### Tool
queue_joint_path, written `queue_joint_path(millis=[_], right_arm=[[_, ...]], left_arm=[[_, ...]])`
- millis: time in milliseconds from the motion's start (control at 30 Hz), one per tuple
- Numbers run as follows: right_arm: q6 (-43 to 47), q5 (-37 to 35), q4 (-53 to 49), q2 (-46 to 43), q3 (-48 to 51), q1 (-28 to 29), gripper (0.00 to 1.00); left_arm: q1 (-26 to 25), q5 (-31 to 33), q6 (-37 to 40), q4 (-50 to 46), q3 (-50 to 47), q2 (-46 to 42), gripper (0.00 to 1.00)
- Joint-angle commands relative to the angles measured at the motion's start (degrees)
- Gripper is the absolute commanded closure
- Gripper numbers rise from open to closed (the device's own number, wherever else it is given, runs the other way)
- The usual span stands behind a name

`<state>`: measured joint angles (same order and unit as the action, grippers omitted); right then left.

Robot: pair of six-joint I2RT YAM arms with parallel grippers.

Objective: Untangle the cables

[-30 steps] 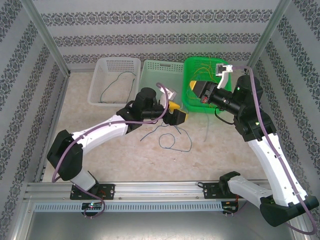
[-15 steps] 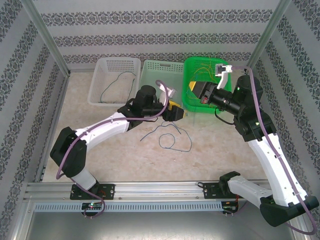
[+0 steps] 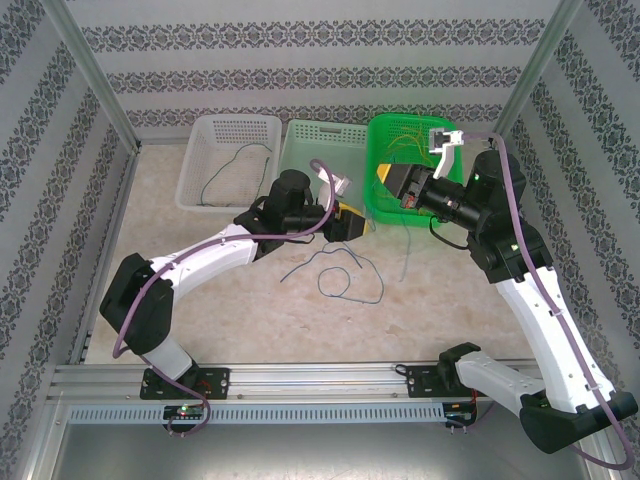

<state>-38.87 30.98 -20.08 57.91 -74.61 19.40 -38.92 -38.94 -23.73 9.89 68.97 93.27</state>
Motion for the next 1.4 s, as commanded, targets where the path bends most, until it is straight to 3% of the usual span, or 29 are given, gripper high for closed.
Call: queue_joint_path(millis=[0, 267, 467, 500, 633, 767, 967, 1133, 1300, 1367], right_arm=[[0.4, 1.2, 1.4, -0.3, -0.2, 0.6, 1.0], [0.4, 1.4, 1.5, 0.1, -0.1, 0.6, 1.0], [1.9, 1.4, 0.3, -0.7, 0.0, 0.7, 1.0], [2.8, 1.6, 0.1, -0.8, 0.1, 0.7, 1.0], [7.4, 1.1, -0.5, -2.0, 2.1, 0.7, 1.0], [17.2, 1.0, -5.1, -3.1, 4.5, 1.8, 1.0], [30.3, -9.3, -12.4, -8.0, 11.6, 3.2, 0.98], [32.0, -15.2, -11.1, -11.7, 18.2, 3.4, 0.99], [32.8, -19.5, -12.4, -10.7, 18.2, 4.1, 1.0], [32.0, -21.8, -12.7, -9.8, 17.9, 4.2, 1.0]], left_arm=[[0.4, -1.7, -1.5, 4.2, 0.1, 0.7, 0.46], [0.4, -2.2, -2.1, 4.5, 0.6, 1.5, 0.56], [1.2, 0.0, -2.6, 3.0, 0.3, 1.0, 0.97], [1.6, 0.1, -3.5, 3.8, -0.2, 0.7, 1.0], [3.6, -0.6, -10.4, 10.1, -2.9, 0.0, 1.0], [7.6, -1.9, -22.8, 21.8, -7.2, 0.2, 1.0], [14.0, -3.1, -43.3, 43.2, -14.3, 2.1, 1.0], [16.1, -2.4, -55.4, 53.9, -15.0, 5.4, 1.0], [16.7, 2.4, -71.1, 70.3, -13.2, 12.1, 1.0], [16.7, 3.7, -75.3, 71.6, -11.9, 14.0, 1.0]])
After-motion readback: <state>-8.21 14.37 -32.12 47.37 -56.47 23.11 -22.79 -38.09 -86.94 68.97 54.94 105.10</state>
